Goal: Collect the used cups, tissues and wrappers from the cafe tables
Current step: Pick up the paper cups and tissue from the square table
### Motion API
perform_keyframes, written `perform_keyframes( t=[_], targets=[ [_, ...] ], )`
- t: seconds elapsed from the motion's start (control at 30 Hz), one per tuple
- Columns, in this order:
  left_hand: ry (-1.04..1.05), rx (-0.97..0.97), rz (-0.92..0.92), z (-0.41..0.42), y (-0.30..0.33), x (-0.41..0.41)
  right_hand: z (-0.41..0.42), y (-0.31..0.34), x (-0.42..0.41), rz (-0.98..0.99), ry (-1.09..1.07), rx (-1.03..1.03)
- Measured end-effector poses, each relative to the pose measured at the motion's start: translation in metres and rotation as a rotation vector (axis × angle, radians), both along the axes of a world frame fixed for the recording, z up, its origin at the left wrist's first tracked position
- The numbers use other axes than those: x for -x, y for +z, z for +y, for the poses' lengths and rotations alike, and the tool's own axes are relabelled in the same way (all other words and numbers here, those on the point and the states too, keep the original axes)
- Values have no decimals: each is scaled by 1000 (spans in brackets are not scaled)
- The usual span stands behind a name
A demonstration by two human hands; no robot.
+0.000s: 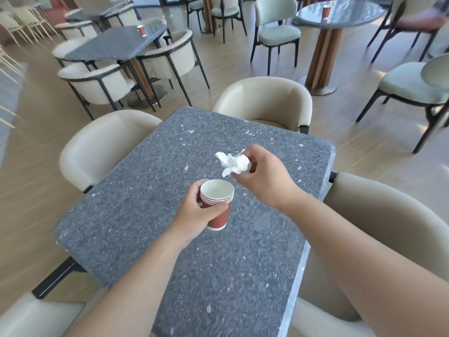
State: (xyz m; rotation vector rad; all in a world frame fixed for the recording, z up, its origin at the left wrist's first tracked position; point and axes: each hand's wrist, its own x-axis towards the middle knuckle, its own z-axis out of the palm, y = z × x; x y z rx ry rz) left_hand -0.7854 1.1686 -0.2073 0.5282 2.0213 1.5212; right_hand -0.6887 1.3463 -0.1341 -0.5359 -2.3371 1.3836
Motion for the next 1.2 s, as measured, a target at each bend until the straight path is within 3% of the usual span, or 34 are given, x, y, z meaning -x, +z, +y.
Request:
perform_keyframes(
  t=[0.1,0.27,0.47,0.6,0.83,1.07,1.2],
  targets=[
    [-22,-8,50,-9,6,-9,-16,22,-10,-53,203,175],
    [-119,40,193,-29,19,-23,-44,36,-16,-349,287,-168],
    [-211,9,350,-57,41,-35,-93,45,-13,-573,313,-527],
    [-266,-12,344,-82,44,-36,-122,57,-12,-689,325,-556],
    [-323,-96,261,-119,40,-22,-148,74,-30,-572,289,-201],
    [-317,-213,87,-140,30,-19,-172,62,-55,-364,13,-147],
    [-308,-263,30,-142,29,-31,-181,54,-81,-194,-178,60]
  ],
)
